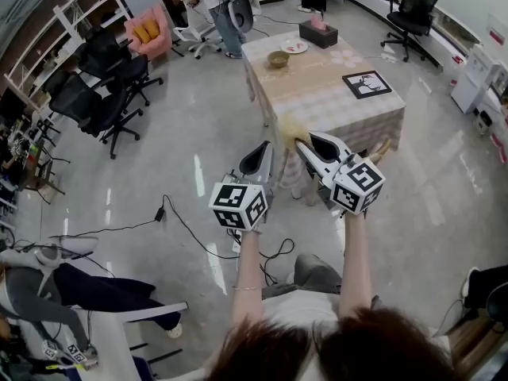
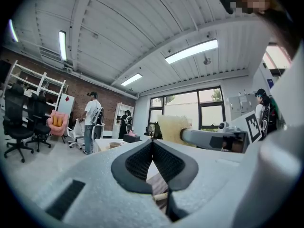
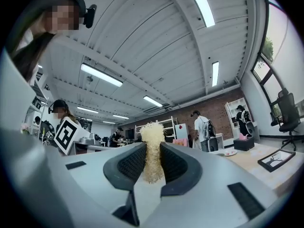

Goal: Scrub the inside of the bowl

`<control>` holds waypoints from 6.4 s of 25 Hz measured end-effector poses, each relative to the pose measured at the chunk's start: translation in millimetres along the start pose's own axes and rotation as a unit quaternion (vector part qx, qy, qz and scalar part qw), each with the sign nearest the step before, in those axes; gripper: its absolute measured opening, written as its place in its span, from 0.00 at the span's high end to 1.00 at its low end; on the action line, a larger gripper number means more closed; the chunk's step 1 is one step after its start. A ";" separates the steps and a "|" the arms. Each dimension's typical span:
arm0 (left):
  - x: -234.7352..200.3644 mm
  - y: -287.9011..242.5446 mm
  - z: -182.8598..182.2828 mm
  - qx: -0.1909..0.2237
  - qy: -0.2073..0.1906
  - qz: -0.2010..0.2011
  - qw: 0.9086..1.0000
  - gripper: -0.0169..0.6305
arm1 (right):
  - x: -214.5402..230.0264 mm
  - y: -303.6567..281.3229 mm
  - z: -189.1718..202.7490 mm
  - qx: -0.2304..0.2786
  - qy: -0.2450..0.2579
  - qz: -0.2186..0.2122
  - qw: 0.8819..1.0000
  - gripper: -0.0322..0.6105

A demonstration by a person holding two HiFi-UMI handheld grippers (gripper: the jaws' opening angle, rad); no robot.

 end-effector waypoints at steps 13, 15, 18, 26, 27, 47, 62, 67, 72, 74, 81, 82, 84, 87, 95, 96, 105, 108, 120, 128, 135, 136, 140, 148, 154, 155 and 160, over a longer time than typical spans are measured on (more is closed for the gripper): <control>-47.0 -46.1 2.3 0.005 0.010 0.005 1.000 0.96 | 47.0 -48.1 6.1 -0.015 0.016 0.006 1.000 0.83; -56.7 -59.7 -0.1 0.006 0.010 0.003 1.000 0.96 | 60.9 -60.8 5.1 -0.019 0.018 0.004 1.000 0.83; -71.9 -78.9 -6.1 0.003 0.008 -0.003 1.000 0.96 | 80.9 -81.0 3.0 -0.024 0.018 -0.001 1.000 0.83; -112.1 -110.5 -18.8 0.014 0.011 -0.035 0.999 0.96 | 119.3 -127.8 -1.8 -0.024 0.015 -0.026 0.999 0.83; -115.4 -115.2 -18.3 0.013 0.011 -0.037 0.999 0.96 | 124.8 -132.4 -1.6 -0.024 0.014 -0.028 0.999 0.83; -150.7 -182.3 -7.6 -0.009 0.024 -0.054 0.998 0.96 | 197.5 -178.9 19.6 -0.042 -0.006 -0.027 0.999 0.83; -214.7 -217.6 -16.3 -0.008 0.018 -0.036 0.999 0.96 | 230.9 -236.5 25.7 -0.034 -0.008 -0.006 0.999 0.83; -248.0 -239.3 -22.1 -0.015 0.016 -0.007 1.000 0.96 | 240.0 -265.1 30.4 -0.032 -0.008 0.018 0.999 0.83; -279.1 -256.6 -20.0 -0.027 0.024 0.024 0.999 0.96 | 249.2 -289.4 38.1 -0.040 -0.008 0.052 0.998 0.83; -290.2 -262.5 -19.2 -0.030 0.027 0.036 0.999 0.96 | 253.6 -296.7 40.9 -0.041 -0.010 0.068 0.997 0.83; -328.6 -281.1 -14.5 -0.041 0.035 0.076 0.996 0.96 | 263.8 -323.8 49.8 -0.036 -0.022 0.121 0.992 0.83; -334.0 -282.7 -14.1 -0.043 0.036 0.080 0.995 0.96 | 264.1 -327.9 51.0 -0.037 -0.021 0.127 0.991 0.83; -345.3 -285.6 -13.7 -0.043 0.039 0.088 0.994 0.96 | 264.3 -336.5 53.1 -0.038 -0.020 0.137 0.990 0.83; -360.2 -289.6 -14.4 -0.043 0.044 0.099 0.993 0.96 | 263.6 -348.8 54.0 -0.038 -0.018 0.147 0.988 0.83; -385.6 -297.3 -8.1 -0.055 0.046 0.128 0.989 0.96 | 263.2 -374.9 61.7 -0.036 -0.013 0.167 0.985 0.83; -388.4 -297.3 -6.2 -0.057 0.048 0.130 0.989 0.96 | 262.5 -378.1 64.0 -0.038 -0.013 0.168 0.985 0.83; -403.8 -304.2 8.4 -0.069 0.057 0.141 0.986 0.96 | 267.9 -397.8 86.5 -0.048 -0.025 0.181 0.982 0.83; -407.1 -310.9 15.0 -0.080 0.055 0.148 0.984 0.96 | 280.3 -401.6 90.2 -0.041 -0.036 0.198 0.979 0.83; -449.7 -388.4 14.6 -0.088 0.069 0.179 0.978 0.96 | 351.1 -439.4 91.3 -0.041 -0.039 0.250 0.967 0.83; -463.1 -438.5 14.9 -0.105 0.077 0.205 0.970 0.96 | 397.2 -447.0 88.2 -0.059 -0.039 0.285 0.956 0.83; -471.9 -475.5 23.6 -0.124 0.079 0.225 0.963 0.96 | 430.7 -453.0 85.8 -0.069 -0.031 0.298 0.951 0.83; -472.5 -480.8 24.4 -0.126 0.078 0.228 0.962 0.96 | 435.1 -454.0 85.5 -0.072 -0.029 0.299 0.951 0.83; -473.3 -497.8 29.6 -0.134 0.082 0.239 0.958 0.96 | 444.9 -455.6 86.6 -0.084 -0.024 0.299 0.950 0.83; -466.6 -517.0 43.1 -0.152 0.091 0.261 0.949 0.96 | 443.4 -456.1 94.3 -0.147 0.026 0.290 0.945 0.83; -465.5 -531.8 50.0 -0.171 0.089 0.280 0.940 0.96 | 449.4 -452.4 93.2 -0.160 0.035 0.306 0.938 0.83; -466.0 -534.5 51.1 -0.173 0.089 0.284 0.939 0.96 | 451.8 -451.9 92.7 -0.162 0.036 0.310 0.936 0.83; -470.7 -543.1 61.2 -0.197 0.095 0.301 0.928 0.96 | 459.4 -449.5 95.0 -0.184 0.036 0.323 0.928 0.83</control>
Point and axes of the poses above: the fingertips, and each gripper's own axes: y backward along the fingers, x to its right, z out of its underside, the point moved 6 cm from there along y, backward along the fingers, and after that the axes turned 6 degrees about z, right-handed, at the moved point
